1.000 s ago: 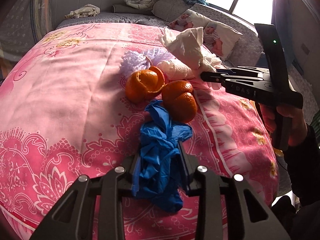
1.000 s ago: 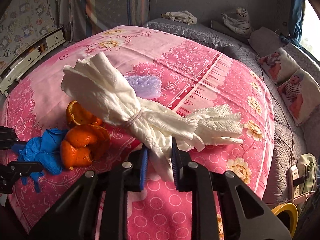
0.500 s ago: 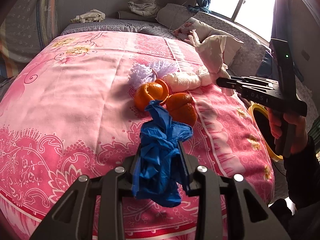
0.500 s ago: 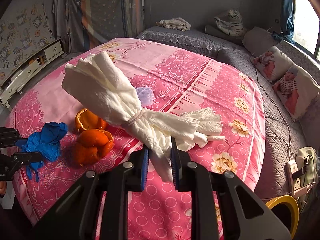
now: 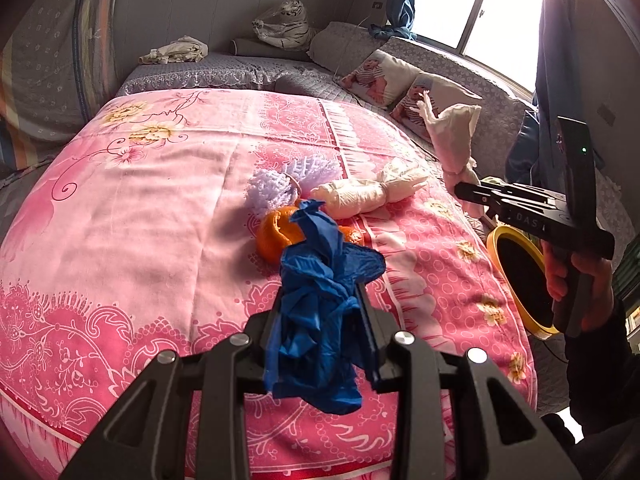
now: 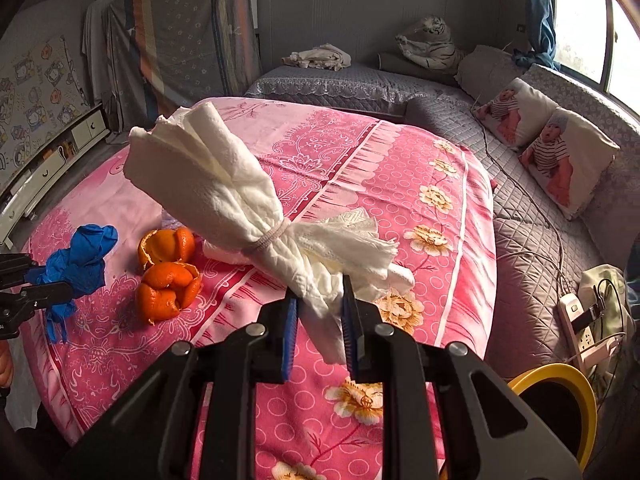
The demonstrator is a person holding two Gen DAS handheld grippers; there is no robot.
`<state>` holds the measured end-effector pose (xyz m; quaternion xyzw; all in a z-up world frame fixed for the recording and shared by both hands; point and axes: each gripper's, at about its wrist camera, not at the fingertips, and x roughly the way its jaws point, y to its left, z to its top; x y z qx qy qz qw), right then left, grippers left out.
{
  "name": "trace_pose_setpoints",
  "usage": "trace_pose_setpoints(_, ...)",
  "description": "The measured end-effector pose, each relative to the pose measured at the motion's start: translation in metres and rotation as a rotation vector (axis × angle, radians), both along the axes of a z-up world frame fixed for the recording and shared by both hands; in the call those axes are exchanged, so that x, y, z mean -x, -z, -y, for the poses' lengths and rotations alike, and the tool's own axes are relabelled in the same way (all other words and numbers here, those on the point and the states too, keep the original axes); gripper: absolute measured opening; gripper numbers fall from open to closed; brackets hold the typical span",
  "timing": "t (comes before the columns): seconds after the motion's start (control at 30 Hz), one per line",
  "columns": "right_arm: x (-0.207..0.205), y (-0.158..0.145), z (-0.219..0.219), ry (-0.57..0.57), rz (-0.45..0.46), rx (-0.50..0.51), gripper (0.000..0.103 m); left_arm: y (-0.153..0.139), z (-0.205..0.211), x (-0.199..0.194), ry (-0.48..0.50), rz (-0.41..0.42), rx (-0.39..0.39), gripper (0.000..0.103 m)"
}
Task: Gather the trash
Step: 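Carry both gloves over the yellow bin and open both tools to drop them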
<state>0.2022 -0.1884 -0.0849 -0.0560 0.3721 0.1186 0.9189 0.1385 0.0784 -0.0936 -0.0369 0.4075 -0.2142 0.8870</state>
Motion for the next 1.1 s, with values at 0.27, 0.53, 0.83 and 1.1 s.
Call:
trace_pose_setpoints(0.27,0.013,-0.014,0.038,0.076,0.036,-0.033,0.018,-0.018,0.031,-0.007,0.045,0.032,0.009,0.03)
trace_pose_setpoints(0.53,0.029,-0.023,0.081,0.158,0.064,-0.059,0.018,-0.034,0.077,-0.014,0.133,0.067,0.012,0.03)
trace_pose_setpoints(0.83,0.048,-0.031,0.131,0.258,0.093,-0.087,0.018,-0.047,0.127,-0.018,0.231,0.089,0.013,0.03)
trace_pose_setpoints(1.1,0.064,-0.033,0.165,0.334,0.11,-0.093,0.018,-0.053,0.174,-0.017,0.325,0.105,0.018,0.03)
